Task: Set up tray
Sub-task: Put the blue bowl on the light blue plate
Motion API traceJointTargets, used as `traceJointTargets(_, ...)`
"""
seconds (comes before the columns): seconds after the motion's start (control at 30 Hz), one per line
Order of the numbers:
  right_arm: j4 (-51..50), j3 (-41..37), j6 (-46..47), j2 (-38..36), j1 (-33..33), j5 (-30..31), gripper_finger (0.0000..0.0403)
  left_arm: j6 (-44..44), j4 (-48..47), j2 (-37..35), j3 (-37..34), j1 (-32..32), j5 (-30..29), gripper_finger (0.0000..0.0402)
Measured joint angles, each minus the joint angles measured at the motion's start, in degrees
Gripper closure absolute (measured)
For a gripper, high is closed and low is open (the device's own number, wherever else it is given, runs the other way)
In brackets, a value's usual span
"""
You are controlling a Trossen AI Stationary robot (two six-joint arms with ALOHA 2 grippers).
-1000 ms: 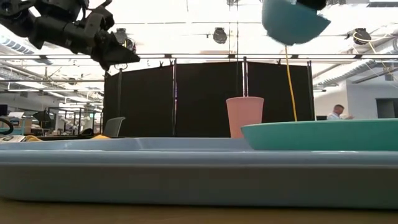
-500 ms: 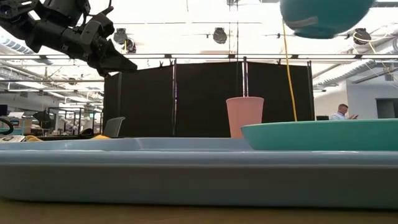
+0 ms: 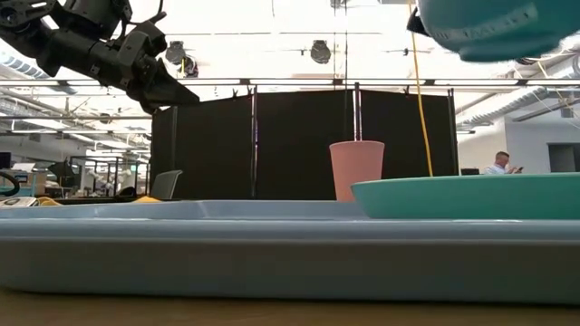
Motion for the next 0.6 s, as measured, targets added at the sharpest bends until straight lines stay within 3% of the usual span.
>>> traceJointTargets(0.23,9.9,-4.4,-0.2,5.1,3.4,0.1,0.0399,-1.6,0.0,0.0,0.0,0.0,0.0,0.0369)
traceJointTargets(0.43,13.3,-11.5,1.8,4.2,4.0,1.7,0.0399,-2.2,0.0,0.0,0.0,0.0,2.2,0.0369)
traceJointTargets(0.6,22.6,-16.9,3.5,2.2,3.7,0.3,0.0399,-3.3,0.7,0.0,0.0,0.0,3.0,0.0369)
